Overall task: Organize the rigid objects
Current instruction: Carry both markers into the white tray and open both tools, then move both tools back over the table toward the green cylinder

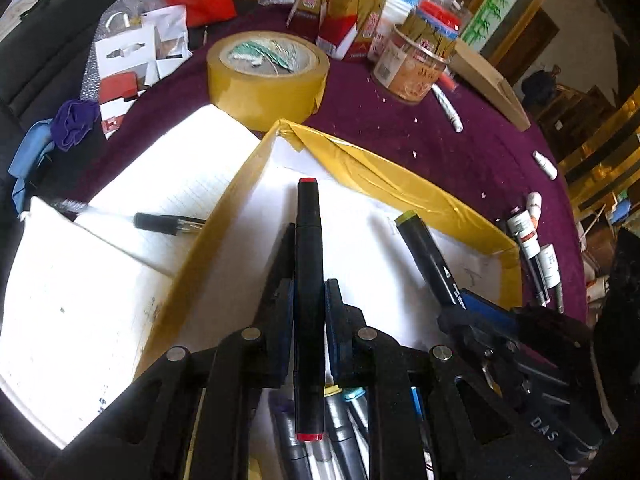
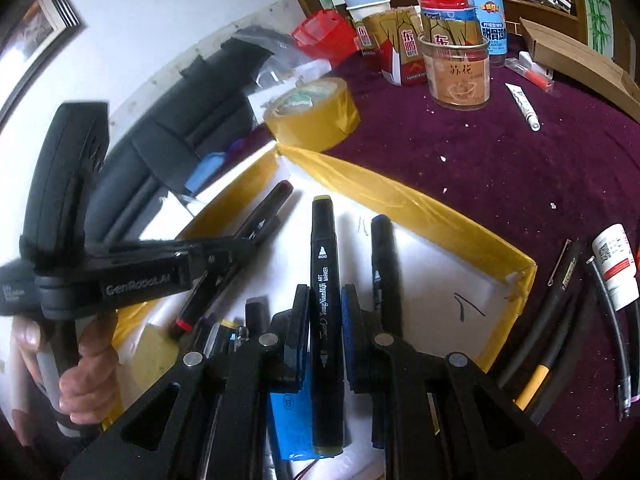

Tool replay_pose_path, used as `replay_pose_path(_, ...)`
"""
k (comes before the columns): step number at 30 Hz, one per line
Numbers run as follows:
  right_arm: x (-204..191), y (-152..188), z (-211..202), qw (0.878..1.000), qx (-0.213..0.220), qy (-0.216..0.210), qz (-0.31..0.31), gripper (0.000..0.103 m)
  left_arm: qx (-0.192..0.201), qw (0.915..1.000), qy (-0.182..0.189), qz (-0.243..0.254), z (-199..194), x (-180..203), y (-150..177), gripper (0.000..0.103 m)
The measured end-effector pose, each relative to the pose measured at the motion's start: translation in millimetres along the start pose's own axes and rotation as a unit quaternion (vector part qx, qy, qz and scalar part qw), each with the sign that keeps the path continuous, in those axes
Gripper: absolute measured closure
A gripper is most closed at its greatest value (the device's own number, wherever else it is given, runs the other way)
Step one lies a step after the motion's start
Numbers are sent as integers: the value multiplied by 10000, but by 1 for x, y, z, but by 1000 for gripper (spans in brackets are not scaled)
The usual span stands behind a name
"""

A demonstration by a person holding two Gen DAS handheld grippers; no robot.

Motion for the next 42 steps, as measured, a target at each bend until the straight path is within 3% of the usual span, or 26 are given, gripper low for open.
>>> replay_pose_path(5, 10, 1, 2, 9988, 22, 469, -149, 89, 32, 9997, -195, 139, 4, 4, -8, 91)
replay_pose_path(18, 4, 11, 8, 9980, -85, 520, -347, 89, -171, 9986, -369, 328, 18, 6, -3, 90)
replay_pose_path(22, -1, 15, 11, 9976, -94, 522, -442, 86, -209, 9990, -194, 334, 16, 10, -1, 78)
replay_pose_path(23, -2, 14, 9, 9980, -67, 460, -439, 82, -182, 9993, -88, 308, 14, 12, -1, 75)
replay_pose_path(25, -6, 13, 5, 9987, -16, 274, -423, 69, -139, 9995, 60, 274, 8, 13, -1, 56)
replay_pose_path(26, -7, 10, 0, 9992, 87, 158, -366, 62, -119, 9996, 78, 235, 5, 12, -1, 53)
replay_pose_path(32, -16, 1, -26, 9974, 444, -530, -195, 62, 637, 9977, 198, -132, -55, 15, 5, 53)
replay_pose_path(36, -20, -2, -39, 9947, 627, -790, -176, 62, 1307, 9913, 161, -91, -101, 44, 31, 53)
replay_pose_path(42, -18, 3, -60, 9913, 826, -1009, -168, 62, 1422, 9892, 365, -15, -110, 103, 76, 53)
Point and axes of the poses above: each gripper's, at about its wrist camera, not at the fingertips, and z roughly the way its jaws point, x to its right, y to its underside, the point moved 10 cm from there along z, roughly the way its jaws point, and after that the axes turned 10 degrees about z, right-handed, at the moved point
